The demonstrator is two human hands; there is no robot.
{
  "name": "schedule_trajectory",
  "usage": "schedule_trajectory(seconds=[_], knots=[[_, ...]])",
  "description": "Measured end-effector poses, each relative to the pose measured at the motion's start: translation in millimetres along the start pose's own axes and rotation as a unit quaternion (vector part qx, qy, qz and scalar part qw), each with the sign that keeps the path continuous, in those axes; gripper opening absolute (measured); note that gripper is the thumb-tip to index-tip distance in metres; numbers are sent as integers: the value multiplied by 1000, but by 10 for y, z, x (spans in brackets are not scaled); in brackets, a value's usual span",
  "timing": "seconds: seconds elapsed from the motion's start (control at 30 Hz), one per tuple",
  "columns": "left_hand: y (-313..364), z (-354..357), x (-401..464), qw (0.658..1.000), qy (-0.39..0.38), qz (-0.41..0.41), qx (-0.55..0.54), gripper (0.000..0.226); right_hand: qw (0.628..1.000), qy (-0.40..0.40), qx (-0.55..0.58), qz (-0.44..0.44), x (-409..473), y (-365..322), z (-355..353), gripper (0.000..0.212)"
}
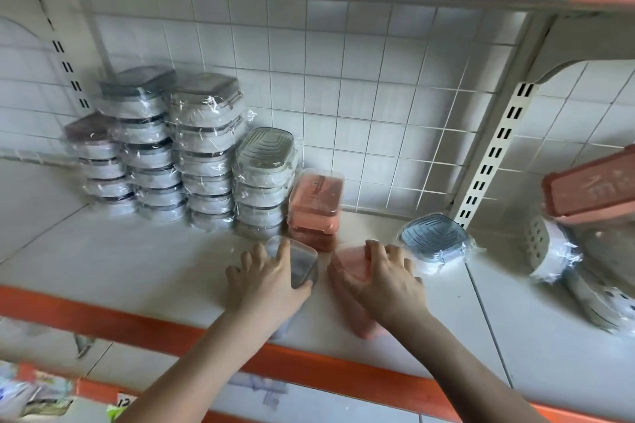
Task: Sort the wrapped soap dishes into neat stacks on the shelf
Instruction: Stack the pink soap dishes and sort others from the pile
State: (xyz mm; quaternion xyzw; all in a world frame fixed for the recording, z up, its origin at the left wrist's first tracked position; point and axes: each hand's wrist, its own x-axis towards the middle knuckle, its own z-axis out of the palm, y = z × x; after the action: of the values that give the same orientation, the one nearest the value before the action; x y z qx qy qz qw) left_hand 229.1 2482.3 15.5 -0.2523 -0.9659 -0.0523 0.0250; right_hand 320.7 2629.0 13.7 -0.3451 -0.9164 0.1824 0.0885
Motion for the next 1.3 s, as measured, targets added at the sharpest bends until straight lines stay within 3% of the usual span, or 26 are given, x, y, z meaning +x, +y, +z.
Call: schedule_trajectory(seconds=[0.17, 0.3, 0.37, 0.43, 0.5, 0.57, 0.63, 0.7, 0.8, 0.9, 1.0, 1.3], knots=[[118, -6, -83, 999, 18, 16, 45, 76, 1000, 25, -16, -9, 1, 1, 63, 72], [296, -47, -206, 981, 113, 139, -73, 47, 998, 33, -19, -47, -12, 33, 69, 73], [413, -97, -340, 973, 71, 167, -145, 37, 997, 30, 17, -72, -20, 108, 63, 76], [491, -31, -426, 965, 3, 164, -204, 45, 991, 31, 80, -102, -30, 236, 23, 82], [554, 28, -471, 958, -51, 151, -237, 67, 982, 19, 147, -116, -32, 424, -7, 73], [599, 97, -489, 948, -93, 130, -274, 90, 969, -43, 217, -113, -69, 607, -44, 74], [628, 195, -477, 939, -105, 113, -308, 102, 954, -99, 254, -125, -114, 746, -50, 83], [638, 333, -447, 923, -100, 99, -359, 108, 949, -105, 253, -160, -172, 834, -9, 92], [645, 411, -481, 901, -53, 115, -416, 109, 938, -98, 273, -192, -247, 847, 23, 103], [654, 349, -558, 902, 69, 170, -390, 99, 929, -41, 311, -196, -302, 803, -38, 109], [634, 280, -488, 882, 175, 216, -381, 92, 922, 18, 324, -213, -293, 775, -160, 100], [424, -163, 159, 850, 151, 185, -470, 66, 905, 34, 369, -209, 212, 329, -481, 72]])
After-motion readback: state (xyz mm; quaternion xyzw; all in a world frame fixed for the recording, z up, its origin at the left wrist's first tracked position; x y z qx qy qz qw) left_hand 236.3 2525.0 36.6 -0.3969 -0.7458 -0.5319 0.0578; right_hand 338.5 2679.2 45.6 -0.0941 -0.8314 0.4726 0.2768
